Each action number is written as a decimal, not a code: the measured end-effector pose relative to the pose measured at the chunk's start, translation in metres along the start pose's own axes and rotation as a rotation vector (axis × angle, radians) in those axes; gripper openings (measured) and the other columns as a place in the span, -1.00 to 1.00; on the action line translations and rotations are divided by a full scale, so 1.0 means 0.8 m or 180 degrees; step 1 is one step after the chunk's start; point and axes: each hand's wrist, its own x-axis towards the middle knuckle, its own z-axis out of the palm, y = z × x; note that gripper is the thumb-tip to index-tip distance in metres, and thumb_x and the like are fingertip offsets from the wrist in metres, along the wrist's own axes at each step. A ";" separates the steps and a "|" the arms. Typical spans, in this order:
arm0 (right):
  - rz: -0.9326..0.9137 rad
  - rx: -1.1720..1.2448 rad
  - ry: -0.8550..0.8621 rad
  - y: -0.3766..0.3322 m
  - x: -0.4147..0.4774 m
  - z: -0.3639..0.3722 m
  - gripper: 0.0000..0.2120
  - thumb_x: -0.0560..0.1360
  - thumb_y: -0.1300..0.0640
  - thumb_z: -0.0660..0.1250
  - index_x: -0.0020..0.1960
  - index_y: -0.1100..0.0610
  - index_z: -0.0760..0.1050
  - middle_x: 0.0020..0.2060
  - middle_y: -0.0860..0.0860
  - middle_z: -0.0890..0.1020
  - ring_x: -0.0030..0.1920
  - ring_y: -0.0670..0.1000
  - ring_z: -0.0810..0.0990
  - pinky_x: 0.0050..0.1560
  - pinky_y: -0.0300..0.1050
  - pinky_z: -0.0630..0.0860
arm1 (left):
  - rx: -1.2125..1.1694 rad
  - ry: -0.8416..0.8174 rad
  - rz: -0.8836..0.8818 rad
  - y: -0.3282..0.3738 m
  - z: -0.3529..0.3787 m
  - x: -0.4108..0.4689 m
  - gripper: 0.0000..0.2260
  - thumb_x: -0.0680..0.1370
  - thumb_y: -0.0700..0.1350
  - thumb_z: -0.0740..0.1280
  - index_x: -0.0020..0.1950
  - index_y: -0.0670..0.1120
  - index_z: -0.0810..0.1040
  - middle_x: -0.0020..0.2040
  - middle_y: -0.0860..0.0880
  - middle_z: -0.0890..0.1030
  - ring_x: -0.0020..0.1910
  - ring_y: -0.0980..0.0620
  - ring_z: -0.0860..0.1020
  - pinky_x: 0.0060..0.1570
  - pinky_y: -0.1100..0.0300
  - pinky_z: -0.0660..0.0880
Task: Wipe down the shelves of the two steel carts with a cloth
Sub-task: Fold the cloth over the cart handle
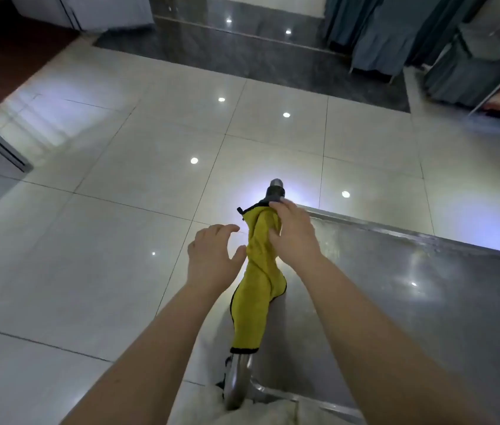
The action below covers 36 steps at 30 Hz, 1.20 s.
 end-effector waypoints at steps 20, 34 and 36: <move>0.0248 0.0439 0.0719 -0.005 0.021 0.006 -0.83 0.54 0.34 0.17 -0.09 0.19 0.52 -0.07 0.02 0.47 -0.05 0.07 0.48 -0.09 -0.08 0.45 | -0.0011 0.0306 0.0172 0.000 -0.015 -0.003 -0.67 0.53 0.01 0.32 0.29 0.06 0.49 0.26 0.03 0.52 0.28 -0.05 0.38 0.19 0.02 0.31; 0.0549 -0.0455 0.0386 0.027 0.000 0.013 -0.69 0.50 0.20 0.27 0.24 0.09 0.43 0.11 0.02 0.51 0.09 0.07 0.47 0.06 0.00 0.48 | 0.0730 -0.0446 0.0506 0.033 0.029 0.093 -0.61 0.57 -0.19 0.17 0.38 0.07 0.36 0.19 0.01 0.55 0.18 -0.10 0.42 0.03 0.00 0.44; 0.0402 -0.0817 0.0414 0.031 0.004 0.014 -0.74 0.57 0.15 0.22 0.25 0.10 0.42 0.12 0.03 0.52 0.08 0.07 0.49 0.06 -0.03 0.45 | 0.0620 -0.0319 0.0401 0.034 0.029 0.097 -0.73 0.59 -0.18 0.18 0.26 0.03 0.45 0.08 0.00 0.58 0.11 -0.08 0.46 -0.01 0.02 0.45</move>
